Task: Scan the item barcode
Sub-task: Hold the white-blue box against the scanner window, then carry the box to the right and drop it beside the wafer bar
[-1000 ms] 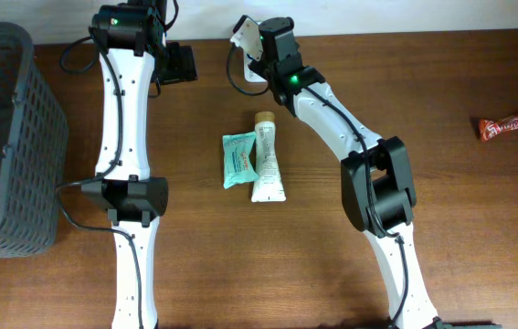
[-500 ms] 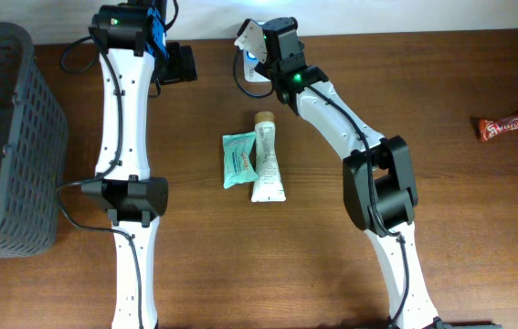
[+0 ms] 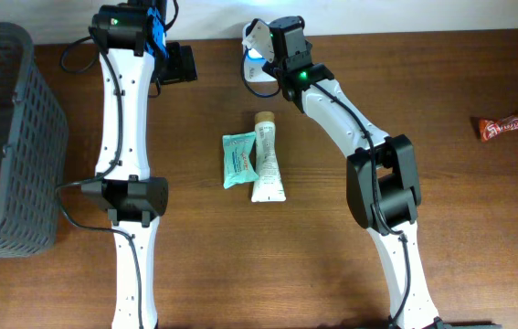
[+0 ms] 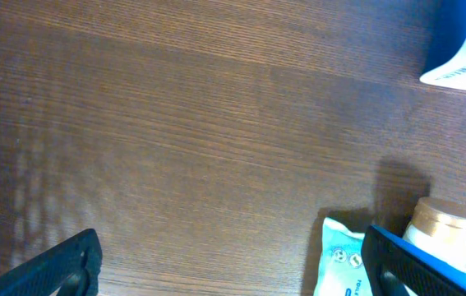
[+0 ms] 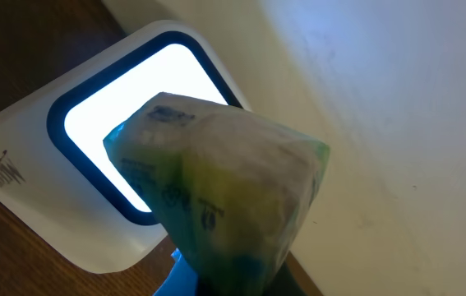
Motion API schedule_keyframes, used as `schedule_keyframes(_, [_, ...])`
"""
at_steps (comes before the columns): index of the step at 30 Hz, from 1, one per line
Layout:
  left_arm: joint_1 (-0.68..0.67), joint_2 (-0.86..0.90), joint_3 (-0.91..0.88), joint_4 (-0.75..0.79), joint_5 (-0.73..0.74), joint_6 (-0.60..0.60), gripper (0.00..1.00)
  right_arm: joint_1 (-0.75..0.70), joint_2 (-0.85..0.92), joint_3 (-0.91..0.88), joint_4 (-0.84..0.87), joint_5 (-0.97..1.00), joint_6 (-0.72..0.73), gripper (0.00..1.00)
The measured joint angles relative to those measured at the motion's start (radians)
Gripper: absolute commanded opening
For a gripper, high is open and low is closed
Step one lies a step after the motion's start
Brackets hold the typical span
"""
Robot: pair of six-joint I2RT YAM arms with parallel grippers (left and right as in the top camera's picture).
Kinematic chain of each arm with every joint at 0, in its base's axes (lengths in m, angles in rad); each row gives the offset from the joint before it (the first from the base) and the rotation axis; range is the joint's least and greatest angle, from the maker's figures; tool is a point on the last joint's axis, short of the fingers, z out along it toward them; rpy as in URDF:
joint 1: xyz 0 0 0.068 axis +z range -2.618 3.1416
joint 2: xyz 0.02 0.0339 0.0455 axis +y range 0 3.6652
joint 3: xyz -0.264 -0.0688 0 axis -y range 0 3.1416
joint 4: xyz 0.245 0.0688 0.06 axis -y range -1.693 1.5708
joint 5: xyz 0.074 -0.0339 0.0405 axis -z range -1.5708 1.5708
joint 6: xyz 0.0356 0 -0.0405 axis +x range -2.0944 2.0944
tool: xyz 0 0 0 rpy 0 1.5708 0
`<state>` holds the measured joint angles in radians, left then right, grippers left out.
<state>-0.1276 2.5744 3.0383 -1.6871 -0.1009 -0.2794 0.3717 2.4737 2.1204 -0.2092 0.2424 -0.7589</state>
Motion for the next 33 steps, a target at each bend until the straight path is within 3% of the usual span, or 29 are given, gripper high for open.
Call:
schedule_keyframes(11, [0.0, 0.0, 0.0, 0.0, 0.0, 0.0, 0.99, -0.006, -0.001, 0.0, 0.003, 0.001, 0.253, 0.04])
schedule_keyframes(17, [0.0, 0.0, 0.0, 0.0, 0.0, 0.0, 0.99, -0.086, -0.061, 0.0, -0.081, 0.022, 0.552, 0.04])
schedule_keyframes(21, [0.0, 0.0, 0.0, 0.0, 0.0, 0.0, 0.99, -0.256, -0.141, 0.001, -0.267, 0.027, 0.782, 0.04])
schedule_keyframes(27, [0.0, 0.0, 0.0, 0.0, 0.0, 0.0, 0.99, -0.546, -0.167, 0.003, -0.58, 0.039, 0.893, 0.04])
schedule_keyframes(33, [0.0, 0.0, 0.0, 0.0, 0.0, 0.0, 0.99, -0.774, -0.167, 0.003, -0.74, 0.042, 0.966, 0.04])
